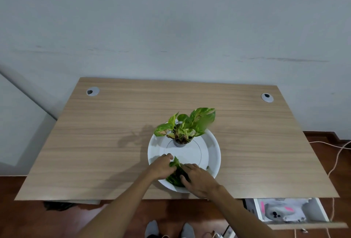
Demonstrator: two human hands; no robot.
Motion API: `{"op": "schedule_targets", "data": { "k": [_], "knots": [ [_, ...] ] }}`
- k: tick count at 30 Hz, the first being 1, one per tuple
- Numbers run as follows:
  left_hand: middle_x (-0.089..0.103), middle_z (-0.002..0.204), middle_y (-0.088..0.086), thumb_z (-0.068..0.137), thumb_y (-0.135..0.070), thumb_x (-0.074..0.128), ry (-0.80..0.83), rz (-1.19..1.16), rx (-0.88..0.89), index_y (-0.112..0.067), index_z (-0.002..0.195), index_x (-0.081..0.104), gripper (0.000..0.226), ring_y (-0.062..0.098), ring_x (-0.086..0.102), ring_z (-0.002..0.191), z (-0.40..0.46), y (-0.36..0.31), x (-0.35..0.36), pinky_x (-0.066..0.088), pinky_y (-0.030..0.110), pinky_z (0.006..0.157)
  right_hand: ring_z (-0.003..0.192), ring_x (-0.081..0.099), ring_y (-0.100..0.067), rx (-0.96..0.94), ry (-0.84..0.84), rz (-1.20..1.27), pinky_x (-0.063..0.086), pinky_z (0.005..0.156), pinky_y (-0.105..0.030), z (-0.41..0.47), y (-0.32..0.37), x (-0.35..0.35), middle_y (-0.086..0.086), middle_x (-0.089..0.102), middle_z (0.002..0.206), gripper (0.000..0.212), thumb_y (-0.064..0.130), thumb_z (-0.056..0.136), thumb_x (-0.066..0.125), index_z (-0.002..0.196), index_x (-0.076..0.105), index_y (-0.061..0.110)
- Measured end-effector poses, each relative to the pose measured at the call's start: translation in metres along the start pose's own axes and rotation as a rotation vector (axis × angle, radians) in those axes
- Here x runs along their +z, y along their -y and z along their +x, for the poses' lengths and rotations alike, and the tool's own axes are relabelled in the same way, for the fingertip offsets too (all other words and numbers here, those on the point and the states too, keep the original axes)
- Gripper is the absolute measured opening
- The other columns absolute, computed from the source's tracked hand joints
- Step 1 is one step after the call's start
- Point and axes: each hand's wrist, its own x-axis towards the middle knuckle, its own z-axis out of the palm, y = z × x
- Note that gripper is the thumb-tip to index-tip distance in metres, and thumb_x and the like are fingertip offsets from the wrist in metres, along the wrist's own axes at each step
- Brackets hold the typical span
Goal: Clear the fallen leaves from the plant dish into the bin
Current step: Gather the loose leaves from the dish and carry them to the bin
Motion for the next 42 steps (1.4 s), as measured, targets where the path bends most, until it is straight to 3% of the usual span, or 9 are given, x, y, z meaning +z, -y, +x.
{"op": "schedule_targets", "data": {
  "k": [3, 5, 15, 20, 24, 28, 32, 37, 42],
  "knots": [
    [0.057, 0.124, 0.013, 0.089, -0.046, 0.053, -0.014, -0.079, -0.002, -0.013, 0.135, 0.043, 0.058, 0.026, 0.059, 0.104, 0.002, 0.002, -0.001, 0.046, 0.034, 0.079, 0.139, 0.034, -0.02, 0.08, -0.098, 0.115, 0.039, 0.109, -0.041, -0.005, -0.01, -0.016, 0.0, 0.039, 0.152, 0.05, 0.045, 0.098, 0.039, 0.146, 0.038, 0.031],
    [0.054, 0.128, 0.009, 0.083, -0.055, 0.058, 0.0, -0.087, -0.007, -0.016, 0.136, 0.042, 0.068, 0.023, 0.058, 0.107, 0.001, 0.003, -0.001, 0.047, 0.035, 0.086, 0.143, 0.029, -0.02, 0.209, -0.155, 0.187, 0.04, 0.108, -0.043, -0.005, -0.021, -0.027, 0.002, 0.031, 0.156, 0.054, 0.05, 0.095, 0.044, 0.146, 0.037, 0.036],
    [0.03, 0.149, 0.01, 0.051, -0.051, 0.087, 0.126, 0.262, 0.083, -0.019, 0.151, 0.012, 0.129, 0.03, 0.037, 0.134, 0.0, -0.002, 0.009, 0.041, 0.042, 0.106, 0.131, 0.032, -0.032, 0.366, 0.084, 0.235, 0.032, 0.11, -0.041, 0.007, -0.007, -0.015, -0.008, 0.035, 0.139, 0.071, 0.056, 0.086, 0.053, 0.148, 0.035, 0.027],
    [0.034, 0.142, 0.008, 0.056, -0.037, 0.088, 0.116, 0.167, 0.065, -0.018, 0.15, 0.016, 0.12, 0.028, 0.042, 0.129, 0.001, -0.003, 0.017, 0.043, 0.038, 0.103, 0.114, 0.043, -0.03, 0.303, 0.13, 0.307, 0.04, 0.098, -0.04, 0.008, 0.003, -0.006, -0.003, 0.042, 0.111, 0.044, 0.045, 0.085, 0.054, 0.125, 0.053, 0.026],
    [0.043, 0.12, 0.006, 0.059, -0.034, 0.087, 0.103, 0.173, 0.067, -0.016, 0.132, 0.042, 0.088, 0.026, 0.051, 0.11, 0.001, -0.004, 0.017, 0.048, 0.04, 0.093, 0.098, 0.055, -0.026, 0.287, 0.087, 0.315, 0.05, 0.087, -0.042, 0.008, 0.0, -0.013, -0.003, 0.05, 0.104, 0.035, 0.052, 0.08, 0.052, 0.106, 0.06, 0.03],
    [0.045, 0.123, 0.006, 0.062, -0.035, 0.085, 0.098, 0.171, 0.071, -0.017, 0.134, 0.041, 0.086, 0.027, 0.049, 0.114, 0.001, -0.004, 0.016, 0.047, 0.04, 0.094, 0.124, 0.044, -0.026, 0.368, -0.051, 0.176, 0.041, 0.101, -0.039, 0.005, -0.013, -0.018, -0.002, 0.05, 0.129, 0.058, 0.059, 0.083, 0.046, 0.132, 0.052, 0.031],
    [0.046, 0.124, 0.007, 0.063, -0.036, 0.085, 0.09, 0.172, 0.074, -0.017, 0.136, 0.041, 0.088, 0.026, 0.049, 0.115, 0.0, -0.005, 0.014, 0.046, 0.037, 0.093, 0.13, 0.036, -0.032, 0.379, -0.004, 0.094, 0.033, 0.108, -0.042, 0.008, -0.022, -0.015, -0.009, 0.04, 0.138, 0.068, 0.061, 0.085, 0.042, 0.145, 0.036, 0.03],
    [0.047, 0.12, 0.007, 0.062, -0.032, 0.086, 0.088, 0.125, 0.056, -0.016, 0.13, 0.044, 0.081, 0.027, 0.05, 0.112, 0.001, -0.007, 0.015, 0.047, 0.036, 0.089, 0.127, 0.035, -0.035, 0.333, 0.14, 0.22, 0.033, 0.105, -0.042, 0.01, -0.008, -0.013, -0.008, 0.037, 0.133, 0.072, 0.056, 0.083, 0.051, 0.148, 0.028, 0.036],
    [0.046, 0.125, 0.009, 0.068, -0.024, 0.081, 0.082, 0.096, 0.042, -0.016, 0.136, 0.041, 0.079, 0.027, 0.048, 0.116, 0.003, -0.005, 0.016, 0.045, 0.033, 0.091, 0.113, 0.036, -0.027, 0.16, 0.237, 0.189, 0.034, 0.089, -0.036, 0.008, 0.007, -0.016, 0.003, 0.043, 0.106, 0.057, 0.05, 0.08, 0.065, 0.124, 0.045, 0.021]
  ]
}}
